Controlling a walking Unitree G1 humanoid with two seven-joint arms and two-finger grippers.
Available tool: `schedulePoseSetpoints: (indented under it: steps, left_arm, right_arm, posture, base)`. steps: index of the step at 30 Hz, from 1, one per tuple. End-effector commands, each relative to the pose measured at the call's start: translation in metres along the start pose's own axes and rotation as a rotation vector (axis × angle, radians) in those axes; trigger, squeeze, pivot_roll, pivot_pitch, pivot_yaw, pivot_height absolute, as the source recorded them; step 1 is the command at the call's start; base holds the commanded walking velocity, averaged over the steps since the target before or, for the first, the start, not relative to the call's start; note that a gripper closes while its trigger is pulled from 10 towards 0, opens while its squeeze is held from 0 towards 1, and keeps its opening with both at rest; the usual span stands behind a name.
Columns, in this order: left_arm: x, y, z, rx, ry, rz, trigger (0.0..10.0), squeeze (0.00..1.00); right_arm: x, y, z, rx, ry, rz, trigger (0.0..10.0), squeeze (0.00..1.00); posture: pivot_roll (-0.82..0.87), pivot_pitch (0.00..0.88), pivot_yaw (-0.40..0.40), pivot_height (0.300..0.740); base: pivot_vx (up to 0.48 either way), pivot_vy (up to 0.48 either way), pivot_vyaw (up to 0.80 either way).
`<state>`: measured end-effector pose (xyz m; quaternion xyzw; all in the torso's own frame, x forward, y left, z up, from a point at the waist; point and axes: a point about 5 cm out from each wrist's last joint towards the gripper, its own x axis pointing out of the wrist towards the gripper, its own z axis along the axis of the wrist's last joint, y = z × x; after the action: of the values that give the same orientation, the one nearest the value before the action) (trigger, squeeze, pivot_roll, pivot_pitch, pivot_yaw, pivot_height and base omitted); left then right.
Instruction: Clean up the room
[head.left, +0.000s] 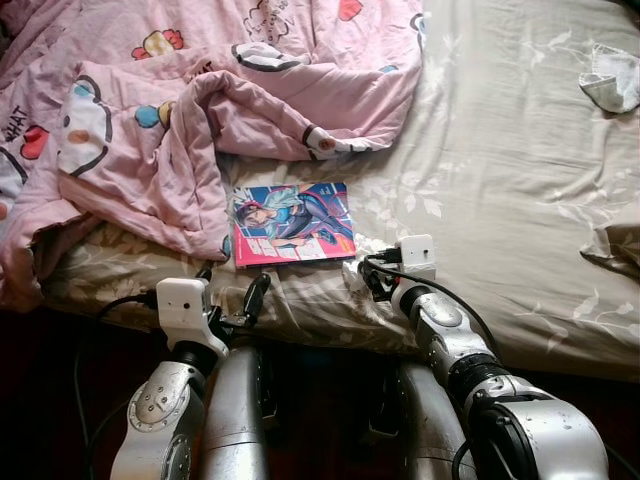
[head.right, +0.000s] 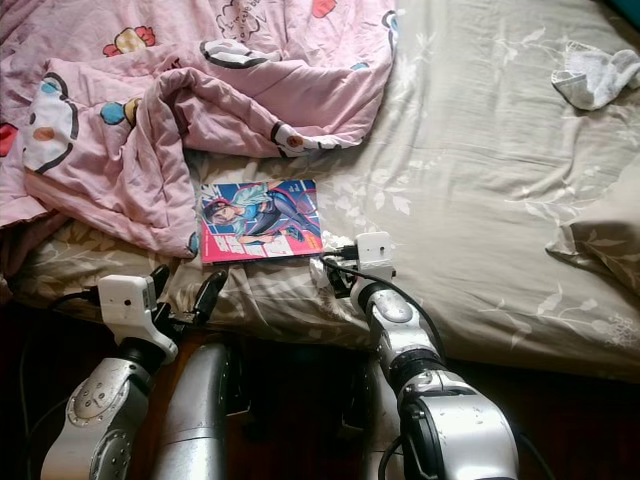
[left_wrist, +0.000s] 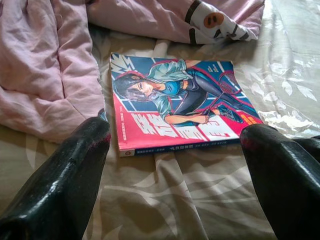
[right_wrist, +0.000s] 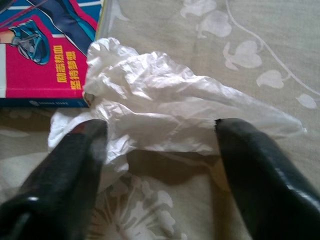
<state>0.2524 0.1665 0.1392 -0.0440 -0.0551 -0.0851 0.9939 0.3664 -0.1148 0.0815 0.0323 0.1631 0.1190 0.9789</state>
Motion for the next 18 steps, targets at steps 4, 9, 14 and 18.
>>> schedulePoseSetpoints:
  steps: [4,9,14,18]
  left_arm:
    - [-0.0090,0.0020,-0.0088,-0.007,0.057,0.015,10.0,0.00]
    - [-0.0084,-0.0006,-0.0088,-0.013,0.061,0.013,10.0,0.00]
    - [-0.0076,-0.0012,-0.0094,-0.016,0.061,0.015,10.0,0.00]
    - [-0.0065,0.0000,-0.0099,-0.015,0.062,0.019,10.0,0.00]
  right_arm:
    - [-0.0041,-0.0013,-0.0191,0.033,0.063,-0.011,0.0,0.00]
    - [-0.0055,-0.0054,-0.0211,0.031,0.067,-0.020,0.0,0.00]
    - [-0.0061,-0.0065,-0.0219,0.026,0.069,-0.019,0.0,0.00]
    - [-0.0045,-0.0040,-0.0145,0.028,0.025,0.006,0.0,0.00]
  posture:
    - [0.25,0.592,-0.057,0.620]
    - [0.24,0.595,-0.061,0.620]
    - [0.24,0.592,-0.063,0.620]
    - [0.24,0.591,-0.066,0.620]
  base:
    - [0.000,0.000,0.00]
    - [0.000,0.000,0.00]
    - [0.000,0.000,0.00]
    - [0.000,0.000,0.00]
